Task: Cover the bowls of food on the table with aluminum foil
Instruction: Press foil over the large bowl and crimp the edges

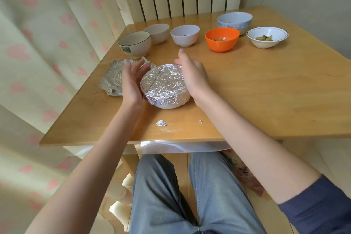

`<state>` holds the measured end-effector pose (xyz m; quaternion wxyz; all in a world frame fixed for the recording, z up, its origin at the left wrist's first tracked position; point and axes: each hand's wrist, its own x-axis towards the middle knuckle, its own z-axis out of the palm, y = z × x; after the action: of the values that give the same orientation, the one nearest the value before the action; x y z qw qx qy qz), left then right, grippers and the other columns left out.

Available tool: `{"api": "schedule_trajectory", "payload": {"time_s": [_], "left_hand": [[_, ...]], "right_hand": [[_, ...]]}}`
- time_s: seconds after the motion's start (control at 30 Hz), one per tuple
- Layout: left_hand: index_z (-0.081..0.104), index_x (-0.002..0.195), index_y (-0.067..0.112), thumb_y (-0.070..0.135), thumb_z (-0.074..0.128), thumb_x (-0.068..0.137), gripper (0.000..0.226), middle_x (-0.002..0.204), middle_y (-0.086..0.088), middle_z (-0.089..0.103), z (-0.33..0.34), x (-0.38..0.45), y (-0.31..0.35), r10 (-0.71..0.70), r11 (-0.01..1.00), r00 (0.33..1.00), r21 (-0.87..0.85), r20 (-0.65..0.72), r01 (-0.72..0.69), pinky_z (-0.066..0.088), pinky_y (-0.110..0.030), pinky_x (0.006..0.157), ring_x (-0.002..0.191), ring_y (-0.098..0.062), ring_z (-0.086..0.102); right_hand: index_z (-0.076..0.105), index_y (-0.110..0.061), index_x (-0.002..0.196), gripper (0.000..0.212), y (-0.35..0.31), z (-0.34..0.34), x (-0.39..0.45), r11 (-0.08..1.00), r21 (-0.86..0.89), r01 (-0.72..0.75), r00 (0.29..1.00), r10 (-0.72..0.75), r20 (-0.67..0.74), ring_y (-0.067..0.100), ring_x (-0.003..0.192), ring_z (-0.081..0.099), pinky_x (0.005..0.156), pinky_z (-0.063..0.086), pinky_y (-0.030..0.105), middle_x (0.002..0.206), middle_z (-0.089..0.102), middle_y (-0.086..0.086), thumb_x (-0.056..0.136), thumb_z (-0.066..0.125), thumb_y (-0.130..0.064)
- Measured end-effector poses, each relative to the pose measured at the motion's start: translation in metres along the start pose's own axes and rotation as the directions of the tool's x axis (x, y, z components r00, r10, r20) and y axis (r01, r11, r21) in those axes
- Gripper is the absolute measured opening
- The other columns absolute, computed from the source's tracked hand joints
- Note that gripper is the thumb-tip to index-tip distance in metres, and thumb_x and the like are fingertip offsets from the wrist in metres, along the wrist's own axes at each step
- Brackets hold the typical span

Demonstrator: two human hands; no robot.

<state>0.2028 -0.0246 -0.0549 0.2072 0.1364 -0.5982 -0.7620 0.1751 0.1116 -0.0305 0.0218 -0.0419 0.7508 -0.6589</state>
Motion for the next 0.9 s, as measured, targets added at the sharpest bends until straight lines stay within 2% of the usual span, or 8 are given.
{"api": "schedule_trajectory", "payload": {"time_s": [0.13, 0.2, 0.3, 0.37, 0.5, 0.63, 0.73, 0.9], "left_hand": [[0.060, 0.120, -0.002, 0.048, 0.021, 0.104, 0.065, 0.112, -0.014, 0.066, 0.010, -0.001, -0.001, -0.014, 1.000, 0.999, -0.018, 0.052, 0.015, 0.053, -0.026, 0.080, 0.096, -0.020, 0.066], [0.064, 0.111, 0.000, 0.049, 0.022, 0.103, 0.065, 0.101, -0.012, 0.068, 0.012, -0.002, -0.002, -0.019, 1.000, 0.999, -0.008, 0.051, 0.019, 0.053, -0.025, 0.076, 0.088, -0.019, 0.067], [0.065, 0.107, 0.002, 0.050, 0.024, 0.102, 0.063, 0.096, -0.010, 0.070, 0.010, -0.002, -0.002, -0.028, 0.999, 0.998, -0.021, 0.056, 0.029, 0.053, -0.030, 0.082, 0.088, -0.021, 0.067], [0.064, 0.110, 0.001, 0.049, 0.024, 0.102, 0.063, 0.097, -0.010, 0.069, 0.010, -0.004, -0.004, -0.024, 0.999, 0.998, -0.037, 0.050, 0.026, 0.050, -0.034, 0.088, 0.090, -0.022, 0.066], [0.059, 0.123, -0.001, 0.049, 0.025, 0.102, 0.064, 0.108, -0.013, 0.067, 0.008, -0.009, -0.007, -0.020, 1.000, 0.998, -0.015, 0.051, 0.021, 0.051, -0.034, 0.087, 0.096, -0.023, 0.066], [0.056, 0.131, 0.004, 0.056, 0.025, 0.099, 0.068, 0.125, -0.018, 0.063, -0.005, -0.003, -0.002, -0.072, 0.997, 0.994, 0.001, 0.082, 0.072, 0.050, -0.044, 0.099, 0.112, -0.031, 0.064], [0.061, 0.125, 0.003, 0.059, 0.026, 0.098, 0.072, 0.120, -0.019, 0.066, -0.002, 0.000, 0.002, -0.120, 0.993, 0.990, -0.003, 0.073, 0.121, 0.052, -0.042, 0.094, 0.106, -0.032, 0.066], [0.068, 0.107, 0.001, 0.061, 0.033, 0.096, 0.070, 0.102, -0.019, 0.071, 0.005, 0.000, 0.001, -0.172, 0.982, 0.978, -0.063, 0.114, 0.180, 0.055, -0.039, 0.084, 0.090, -0.031, 0.069]], "right_hand": [[0.061, 0.003, 0.110, 0.053, 0.004, 0.006, 0.000, 0.999, -0.011, 0.034, 0.999, -0.034, -0.033, 0.025, 0.103, 0.058, 0.077, 0.041, 0.031, 0.111, 0.065, 0.014, 0.098, 0.040, -0.044], [0.063, -0.002, 0.109, 0.049, 0.008, 0.007, 0.000, 0.999, -0.019, 0.046, 0.998, -0.047, -0.041, 0.023, 0.098, 0.056, 0.073, 0.036, 0.030, 0.104, 0.066, 0.010, 0.098, 0.039, -0.044], [0.064, -0.011, 0.111, 0.046, 0.011, 0.008, 0.000, 0.995, -0.053, 0.084, 0.996, -0.086, -0.036, 0.017, 0.099, 0.052, 0.076, 0.033, 0.026, 0.097, 0.061, -0.001, 0.099, 0.036, -0.046], [0.064, -0.007, 0.110, 0.050, 0.011, 0.007, 0.001, 0.991, -0.067, 0.113, 0.993, -0.115, -0.026, 0.018, 0.099, 0.052, 0.077, 0.033, 0.026, 0.104, 0.064, 0.004, 0.100, 0.035, -0.045], [0.058, 0.000, 0.117, 0.055, 0.013, 0.000, 0.008, 0.991, -0.056, 0.121, 0.992, -0.118, 0.046, 0.023, 0.113, 0.052, 0.085, 0.037, 0.029, 0.120, 0.061, 0.013, 0.100, 0.032, -0.045], [0.048, -0.010, 0.136, 0.054, 0.021, -0.010, 0.017, 0.989, 0.145, -0.002, 0.992, -0.017, 0.128, 0.014, 0.122, 0.049, 0.099, 0.036, 0.029, 0.132, 0.057, 0.007, 0.101, 0.029, -0.047], [0.052, -0.012, 0.133, 0.053, 0.026, -0.007, 0.020, 0.957, 0.277, -0.090, 0.985, 0.044, 0.169, 0.015, 0.122, 0.051, 0.107, 0.036, 0.033, 0.134, 0.055, 0.005, 0.100, 0.030, -0.047], [0.063, -0.012, 0.116, 0.050, 0.026, -0.001, 0.018, 0.943, 0.304, -0.136, 0.971, 0.066, 0.228, 0.022, 0.107, 0.063, 0.096, 0.047, 0.036, 0.115, 0.067, 0.010, 0.099, 0.033, -0.048]]}}
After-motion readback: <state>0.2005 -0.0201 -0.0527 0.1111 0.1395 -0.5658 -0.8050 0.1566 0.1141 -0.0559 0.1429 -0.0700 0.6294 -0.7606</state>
